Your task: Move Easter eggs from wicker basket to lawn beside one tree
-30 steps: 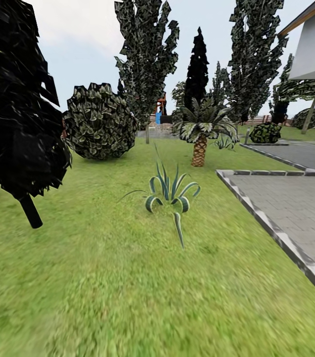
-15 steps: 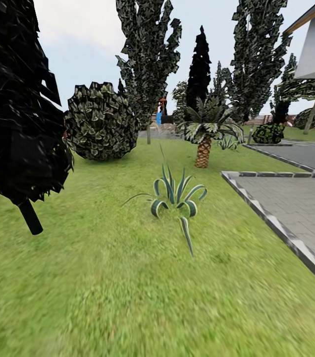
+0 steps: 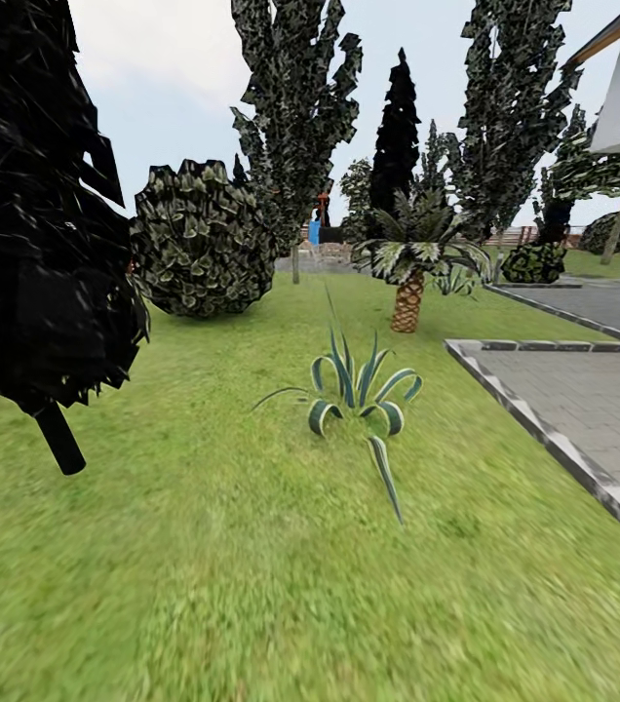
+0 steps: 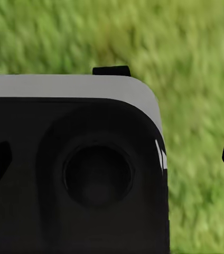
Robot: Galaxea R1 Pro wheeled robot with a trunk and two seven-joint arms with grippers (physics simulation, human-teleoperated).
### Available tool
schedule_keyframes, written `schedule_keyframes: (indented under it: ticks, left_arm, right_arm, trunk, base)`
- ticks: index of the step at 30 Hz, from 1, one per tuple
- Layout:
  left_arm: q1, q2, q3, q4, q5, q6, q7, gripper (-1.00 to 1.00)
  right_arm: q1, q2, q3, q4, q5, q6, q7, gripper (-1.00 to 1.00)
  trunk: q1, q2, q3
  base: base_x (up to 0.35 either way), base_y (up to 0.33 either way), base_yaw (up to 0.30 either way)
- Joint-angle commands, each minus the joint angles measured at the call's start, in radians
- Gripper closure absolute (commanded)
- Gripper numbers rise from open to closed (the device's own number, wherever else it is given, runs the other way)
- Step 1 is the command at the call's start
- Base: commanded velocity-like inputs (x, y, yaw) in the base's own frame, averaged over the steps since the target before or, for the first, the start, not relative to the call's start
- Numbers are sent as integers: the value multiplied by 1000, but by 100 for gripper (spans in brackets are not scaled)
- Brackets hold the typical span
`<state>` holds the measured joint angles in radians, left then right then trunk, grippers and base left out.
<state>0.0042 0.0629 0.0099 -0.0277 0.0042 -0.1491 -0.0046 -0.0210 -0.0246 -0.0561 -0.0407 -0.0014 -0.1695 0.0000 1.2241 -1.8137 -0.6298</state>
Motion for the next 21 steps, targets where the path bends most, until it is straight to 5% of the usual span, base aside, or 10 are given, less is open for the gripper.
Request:
schedule_keyframes:
  ticks: [1,21]
  left_arm:
    - [0,0,1,-1,0,-1,0,-100]
    - [0,-1,0,-1,0,-2,6,-100]
  right_arm:
    - [-1,0,-5,1,0,-4,0,-100]
    - [-1,0,-5,1,0,-4,1,-100]
  trunk:
    - [0,0,-1]
    - [0,0,-1]
  base:
    - [135,117,0]
    - [17,14,0]
